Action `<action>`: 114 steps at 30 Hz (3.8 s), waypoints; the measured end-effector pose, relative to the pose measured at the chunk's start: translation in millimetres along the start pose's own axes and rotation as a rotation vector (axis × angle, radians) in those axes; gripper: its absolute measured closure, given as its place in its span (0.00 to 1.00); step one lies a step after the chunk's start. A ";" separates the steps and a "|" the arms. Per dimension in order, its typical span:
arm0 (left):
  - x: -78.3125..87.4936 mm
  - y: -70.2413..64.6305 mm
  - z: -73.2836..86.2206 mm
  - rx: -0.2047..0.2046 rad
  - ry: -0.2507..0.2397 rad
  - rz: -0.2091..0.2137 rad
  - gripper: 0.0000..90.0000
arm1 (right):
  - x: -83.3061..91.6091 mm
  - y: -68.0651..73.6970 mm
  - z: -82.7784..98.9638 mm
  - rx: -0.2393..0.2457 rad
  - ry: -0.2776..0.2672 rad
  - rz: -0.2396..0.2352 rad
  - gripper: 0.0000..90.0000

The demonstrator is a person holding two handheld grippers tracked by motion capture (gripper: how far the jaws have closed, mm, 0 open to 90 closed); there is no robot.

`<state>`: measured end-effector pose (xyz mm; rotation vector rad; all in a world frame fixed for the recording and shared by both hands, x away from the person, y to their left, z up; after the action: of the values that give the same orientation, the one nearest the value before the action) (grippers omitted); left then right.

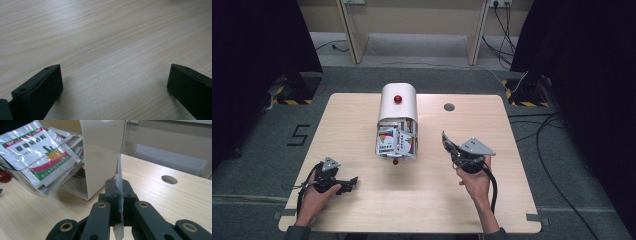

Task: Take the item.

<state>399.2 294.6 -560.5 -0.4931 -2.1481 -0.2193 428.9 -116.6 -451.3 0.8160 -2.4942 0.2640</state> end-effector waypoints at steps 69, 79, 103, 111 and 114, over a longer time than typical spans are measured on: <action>0.1 0.1 0.1 -0.002 0.001 0.000 0.00 | -51.7 -41.9 64.5 -0.041 0.245 0.115 0.91; 0.1 0.1 0.1 -0.002 0.001 0.000 0.00 | -54.5 -37.2 65.0 -0.080 0.249 0.062 0.79; 0.1 0.0 0.0 0.000 0.001 0.000 0.00 | -46.3 -30.2 55.4 -0.143 0.222 0.005 0.52; 0.1 0.1 0.1 -0.002 0.001 0.000 0.00 | -40.2 -25.7 51.5 -0.129 0.214 0.002 0.47; 0.1 0.0 0.1 -0.002 0.001 0.000 0.00 | -38.4 -23.7 52.0 -0.125 0.221 0.001 0.45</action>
<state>399.1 294.7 -560.4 -0.4938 -2.1467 -0.2213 449.0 -133.4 -514.9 0.6943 -2.2796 0.1851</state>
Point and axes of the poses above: each handheld gripper's, and its own axes: x roughly backward along the jaws, z roughly out of its underside, y roughly to its left, the point moved 5 cm from there along -x, roughly forward along the jaws, and after that the axes turned 11 degrees about y, right-handed, at the moved point
